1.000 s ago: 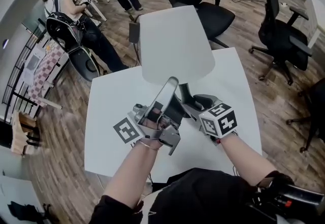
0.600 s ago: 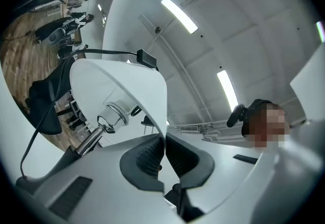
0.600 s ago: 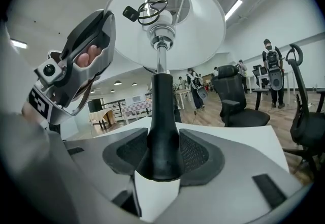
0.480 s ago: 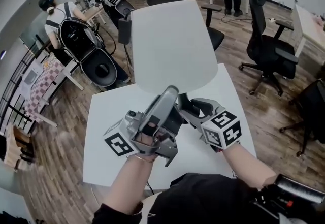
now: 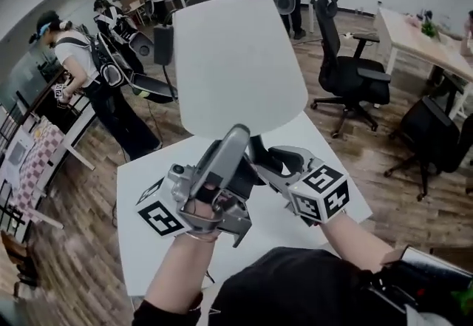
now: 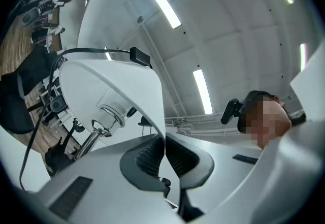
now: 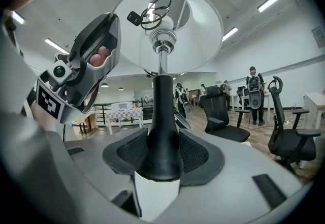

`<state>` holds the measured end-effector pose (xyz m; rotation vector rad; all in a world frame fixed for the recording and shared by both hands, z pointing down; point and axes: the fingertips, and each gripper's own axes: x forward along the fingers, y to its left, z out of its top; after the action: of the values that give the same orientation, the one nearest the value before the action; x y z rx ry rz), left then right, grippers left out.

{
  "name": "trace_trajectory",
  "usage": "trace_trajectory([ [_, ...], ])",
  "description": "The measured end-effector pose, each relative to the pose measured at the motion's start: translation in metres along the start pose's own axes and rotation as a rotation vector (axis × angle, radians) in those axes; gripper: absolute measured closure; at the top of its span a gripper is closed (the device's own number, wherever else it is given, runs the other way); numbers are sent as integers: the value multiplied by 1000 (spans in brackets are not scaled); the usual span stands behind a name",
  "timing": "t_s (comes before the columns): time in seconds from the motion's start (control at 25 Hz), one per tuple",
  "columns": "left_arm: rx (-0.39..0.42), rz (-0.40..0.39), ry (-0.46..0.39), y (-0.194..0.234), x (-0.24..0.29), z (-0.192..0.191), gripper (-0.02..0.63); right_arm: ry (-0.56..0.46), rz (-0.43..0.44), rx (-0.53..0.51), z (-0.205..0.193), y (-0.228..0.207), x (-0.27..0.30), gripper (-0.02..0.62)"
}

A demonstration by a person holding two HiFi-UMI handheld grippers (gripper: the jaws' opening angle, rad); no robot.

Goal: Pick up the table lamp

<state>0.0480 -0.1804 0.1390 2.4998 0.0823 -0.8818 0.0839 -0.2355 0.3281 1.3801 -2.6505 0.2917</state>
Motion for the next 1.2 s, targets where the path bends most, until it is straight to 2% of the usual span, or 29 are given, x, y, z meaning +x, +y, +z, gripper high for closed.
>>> trace_trajectory([
  [0.32,-124,-112,119,-47,-53,-2,588,-25,-194,59,-25,63,-14,391],
  [0.6,-218,-211,162,-88,-103,-3,588,-47,-333,69,-47,120,-32,391],
  [0.84,-269,-256,176,-113,-114,-10,589,-30,-386,98,-58,149,-56,393],
  [1.2,-281,-253,198,-153,-138,-25,588,-1,-422,86,-71,180,-83,391],
])
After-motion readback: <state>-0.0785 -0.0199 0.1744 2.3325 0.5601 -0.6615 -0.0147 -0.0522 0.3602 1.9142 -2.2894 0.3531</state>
